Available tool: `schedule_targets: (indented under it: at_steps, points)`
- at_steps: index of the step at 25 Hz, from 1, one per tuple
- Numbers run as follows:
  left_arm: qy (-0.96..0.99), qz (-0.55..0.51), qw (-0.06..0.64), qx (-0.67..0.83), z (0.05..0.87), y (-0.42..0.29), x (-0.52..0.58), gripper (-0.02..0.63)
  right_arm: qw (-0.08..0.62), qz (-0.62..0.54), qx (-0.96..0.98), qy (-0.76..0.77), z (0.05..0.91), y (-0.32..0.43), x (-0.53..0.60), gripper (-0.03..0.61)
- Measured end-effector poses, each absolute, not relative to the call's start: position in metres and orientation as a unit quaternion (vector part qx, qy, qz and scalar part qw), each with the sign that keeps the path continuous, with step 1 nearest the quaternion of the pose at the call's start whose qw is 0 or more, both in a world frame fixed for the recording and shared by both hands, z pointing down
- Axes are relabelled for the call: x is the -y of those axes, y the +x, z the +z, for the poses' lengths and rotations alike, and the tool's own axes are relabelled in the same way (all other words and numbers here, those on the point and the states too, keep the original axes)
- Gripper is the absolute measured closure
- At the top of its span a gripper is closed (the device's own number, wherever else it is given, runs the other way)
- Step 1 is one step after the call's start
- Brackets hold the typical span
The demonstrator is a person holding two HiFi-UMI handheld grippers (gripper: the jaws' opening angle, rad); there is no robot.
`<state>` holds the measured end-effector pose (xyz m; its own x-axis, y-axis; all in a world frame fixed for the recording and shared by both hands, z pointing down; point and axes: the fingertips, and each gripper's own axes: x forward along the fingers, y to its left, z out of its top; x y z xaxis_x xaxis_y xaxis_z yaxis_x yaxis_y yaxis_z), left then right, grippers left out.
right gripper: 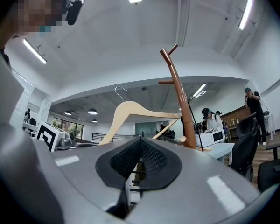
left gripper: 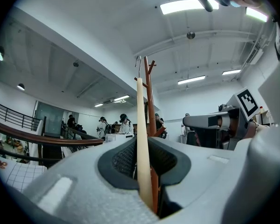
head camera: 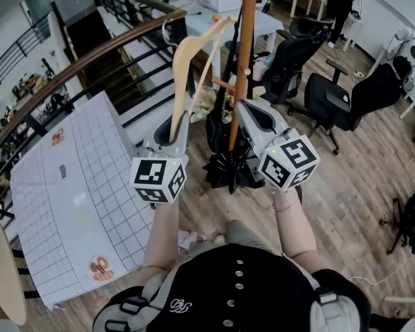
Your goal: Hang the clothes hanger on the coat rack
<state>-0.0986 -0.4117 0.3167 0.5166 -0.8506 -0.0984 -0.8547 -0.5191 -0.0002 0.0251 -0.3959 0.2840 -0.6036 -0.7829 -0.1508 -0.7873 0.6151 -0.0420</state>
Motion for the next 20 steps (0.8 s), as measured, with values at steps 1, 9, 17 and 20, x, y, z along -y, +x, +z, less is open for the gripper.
schedule_targets:
  at_steps: [1,9,17,20]
  points:
    - [-0.871,0.042,0.025,-0.49,0.317,-0.098,0.414,0.561,0.08,0.016,-0.896,-0.436,0.282,0.025,0.398,0.578]
    - [-0.869,0.032,0.033,-0.493,0.31,-0.085,0.439,0.56,0.104,0.017,-0.905,-0.412,0.263,0.033,0.427,0.578]
    - [-0.867,0.029,0.043,-0.496,0.294,-0.07,0.469,0.56,0.13,0.026,-0.91,-0.393,0.236,0.046,0.451,0.578]
    - [-0.868,0.025,0.052,-0.494,0.288,-0.066,0.48,0.561,0.132,0.035,-0.911,-0.39,0.231,0.048,0.462,0.578]
